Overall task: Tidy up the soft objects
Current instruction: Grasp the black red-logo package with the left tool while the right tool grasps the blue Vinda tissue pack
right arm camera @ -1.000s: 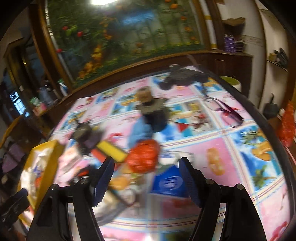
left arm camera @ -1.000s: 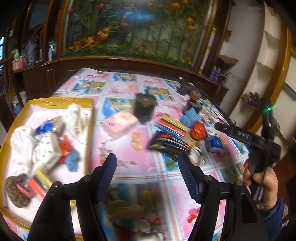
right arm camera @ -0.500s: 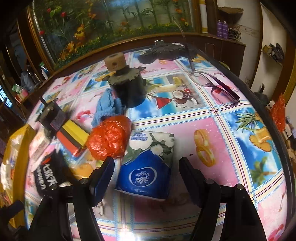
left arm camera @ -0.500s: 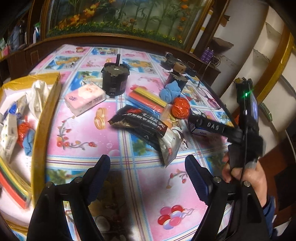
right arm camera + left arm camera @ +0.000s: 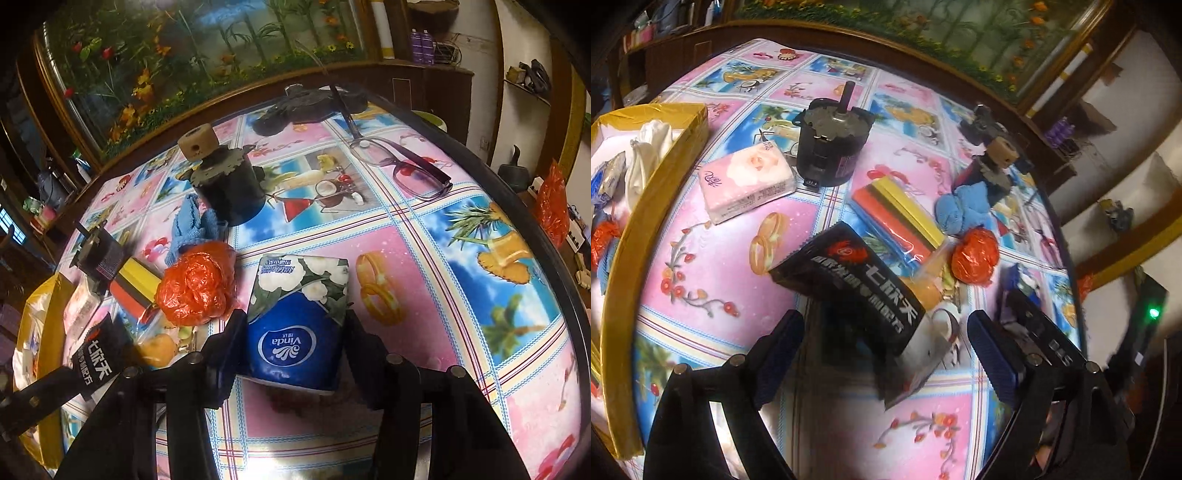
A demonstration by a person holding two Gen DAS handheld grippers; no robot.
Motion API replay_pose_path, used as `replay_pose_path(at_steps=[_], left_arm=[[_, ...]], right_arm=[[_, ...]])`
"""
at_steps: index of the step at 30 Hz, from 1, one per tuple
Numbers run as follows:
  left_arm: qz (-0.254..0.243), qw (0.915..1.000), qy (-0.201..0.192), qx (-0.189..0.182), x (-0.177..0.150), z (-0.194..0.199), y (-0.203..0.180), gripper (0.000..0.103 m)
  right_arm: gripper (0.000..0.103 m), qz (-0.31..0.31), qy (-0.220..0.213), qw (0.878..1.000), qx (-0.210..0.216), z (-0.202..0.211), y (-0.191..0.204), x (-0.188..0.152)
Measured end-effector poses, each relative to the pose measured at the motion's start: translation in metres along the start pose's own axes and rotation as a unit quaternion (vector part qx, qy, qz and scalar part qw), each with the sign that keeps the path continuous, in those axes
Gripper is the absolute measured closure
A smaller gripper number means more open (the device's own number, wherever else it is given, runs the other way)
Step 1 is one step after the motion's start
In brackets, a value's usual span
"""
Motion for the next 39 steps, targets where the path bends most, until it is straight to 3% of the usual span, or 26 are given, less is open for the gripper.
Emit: replay_pose_path(at_steps=[5,7,8,9,12,15,19,22,24,30,39], left_arm=[[-0.021,0.9989,-0.018,0.039,0.009,-0.016,-0.014,0.014],[-0.034,0.9985,-0.015,0.039,0.011,-0.023,-0.012,0.029],[-0.039,0.9981,-0.006,0.047,0.012,-0.027,-0.011,0.047],[-0.044,0.9981,0.004,0.043,0.013,-0.031,-0.007,0.053],[-0.066,0.9968,-0.003,0.045,0.01,-0.028,-0.001,0.059],[-0.081,0.9964,-0.01,0.022,0.002,-0.022,0.013,0.064],[-0.092,0.9954,-0.029,-0.002,-0.013,-0.011,0.03,0.067],[-0.111,0.9906,-0.08,0.009,-0.025,0.004,0.035,0.067],[-0.12,0.987,-0.107,-0.005,-0.03,0.011,0.036,0.067],[-0.14,0.9768,-0.162,-0.01,-0.034,0.027,0.033,0.067],[-0.149,0.9729,-0.176,-0.01,-0.038,0.032,0.033,0.067]], right_arm=[[0.048,-0.007,-0.005,1.0,0.015,0.004,-0.003,-0.001],[0.048,-0.009,-0.006,1.0,0.02,0.006,-0.004,-0.001],[0.048,-0.009,-0.007,1.0,0.022,0.007,-0.004,-0.001],[0.048,-0.009,-0.008,1.0,0.024,0.007,-0.004,-0.001],[0.048,-0.005,-0.008,0.999,0.032,0.008,-0.003,-0.002],[0.048,0.003,-0.011,0.999,0.04,0.01,0.001,-0.003],[0.048,0.028,-0.027,0.998,0.051,0.016,0.013,-0.007],[0.048,0.062,-0.043,0.995,0.059,0.021,0.03,-0.011],[0.048,0.092,-0.052,0.993,0.059,0.023,0.044,-0.016],[0.047,0.168,-0.07,0.981,0.074,0.029,0.078,-0.03],[0.047,0.17,-0.063,0.981,0.074,0.022,0.081,-0.029]])
Point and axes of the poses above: each gripper's, at about its wrist camera, not at the fingertips, and z roughly against the way its jaws point, y to its left, x to its top, the point moved 1 cm from there along -z, roughly the way its jaws point, and after that the axes turned 14 degrees about y, right-handed, at the moved point
